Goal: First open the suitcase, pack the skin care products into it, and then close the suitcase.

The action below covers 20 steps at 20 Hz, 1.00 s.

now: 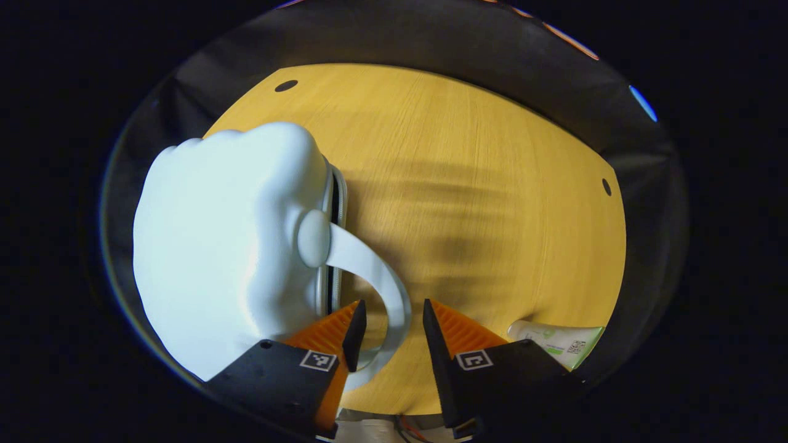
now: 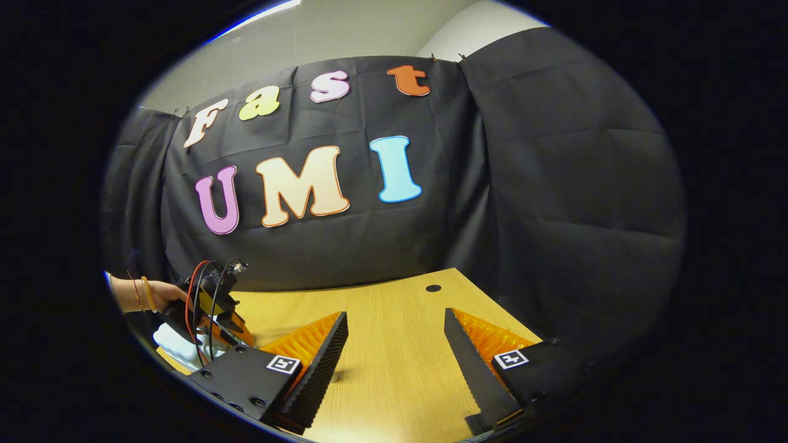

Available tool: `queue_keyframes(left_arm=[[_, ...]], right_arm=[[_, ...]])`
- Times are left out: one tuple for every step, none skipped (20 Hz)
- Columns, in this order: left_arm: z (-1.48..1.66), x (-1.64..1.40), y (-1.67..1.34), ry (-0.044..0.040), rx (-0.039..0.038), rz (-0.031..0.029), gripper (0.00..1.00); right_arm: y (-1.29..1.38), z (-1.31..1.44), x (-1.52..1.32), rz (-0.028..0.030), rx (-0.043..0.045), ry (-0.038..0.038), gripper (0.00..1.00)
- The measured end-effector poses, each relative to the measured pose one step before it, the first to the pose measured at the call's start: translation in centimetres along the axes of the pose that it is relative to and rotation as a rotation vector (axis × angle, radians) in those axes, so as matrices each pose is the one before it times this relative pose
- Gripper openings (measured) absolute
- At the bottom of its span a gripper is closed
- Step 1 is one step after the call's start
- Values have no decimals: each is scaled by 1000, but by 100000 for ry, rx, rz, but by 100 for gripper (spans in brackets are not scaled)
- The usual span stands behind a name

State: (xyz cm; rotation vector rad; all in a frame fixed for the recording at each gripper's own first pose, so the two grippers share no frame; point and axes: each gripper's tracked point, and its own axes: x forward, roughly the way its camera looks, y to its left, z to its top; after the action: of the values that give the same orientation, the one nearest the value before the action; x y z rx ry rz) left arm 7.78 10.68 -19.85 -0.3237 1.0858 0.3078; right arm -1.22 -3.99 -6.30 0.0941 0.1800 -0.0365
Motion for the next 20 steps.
queue_keyframes(left_arm=[[-174,394,330,1150,49,1469,50],[-288,282,-214,1538,-807,-331,36],[-293,279,-187,1581,-848,-537,37],[-209,348,-124,1234,-53,-554,32],[-148,313,-141,959,905,-659,27],[-253,341,-243,606,650,-894,24],[-128,139,-165,501,237,-498,21],[6,145,-35,-8,1185,239,14],[97,-139,-5,109,2099,-277,12],[-49,-125,-120,157,2118,-447,9],[-2,-87,-94,541,1158,-524,7],[-21,-126,44,492,217,-198,6],[78,-100,33,124,105,431,6],[-87,-39,-18,29,733,671,6],[60,-201,-66,-131,1354,555,6],[67,-327,-118,-119,1577,503,6],[106,-394,-129,-473,1280,57,6],[48,-437,-163,-223,1004,-390,6],[98,-542,-217,340,116,-720,6],[51,-824,-232,-221,-181,-1572,6]], right_arm=[[54,-60,91,161,197,393,98],[45,-93,67,190,206,317,98],[59,-12,92,185,21,238,98],[74,-89,49,0,-117,130,98],[2,-11,87,4,-173,295,98],[17,-177,4,60,-197,270,98],[-27,-109,28,-43,-206,309,98],[-67,-157,29,-150,-131,321,98],[-40,-82,49,-117,97,208,98],[19,-204,30,43,414,329,98],[47,-26,28,85,563,308,98],[68,-162,112,154,393,256,98],[98,-71,38,120,-19,211,98],[126,-75,63,28,-325,35,98],[52,-27,54,58,-395,15,98],[-25,-108,72,30,-210,137,98],[138,28,12,266,79,200,98],[84,-38,86,98,208,109,98],[112,-22,38,193,349,88,98],[144,-147,127,355,334,171,98]])
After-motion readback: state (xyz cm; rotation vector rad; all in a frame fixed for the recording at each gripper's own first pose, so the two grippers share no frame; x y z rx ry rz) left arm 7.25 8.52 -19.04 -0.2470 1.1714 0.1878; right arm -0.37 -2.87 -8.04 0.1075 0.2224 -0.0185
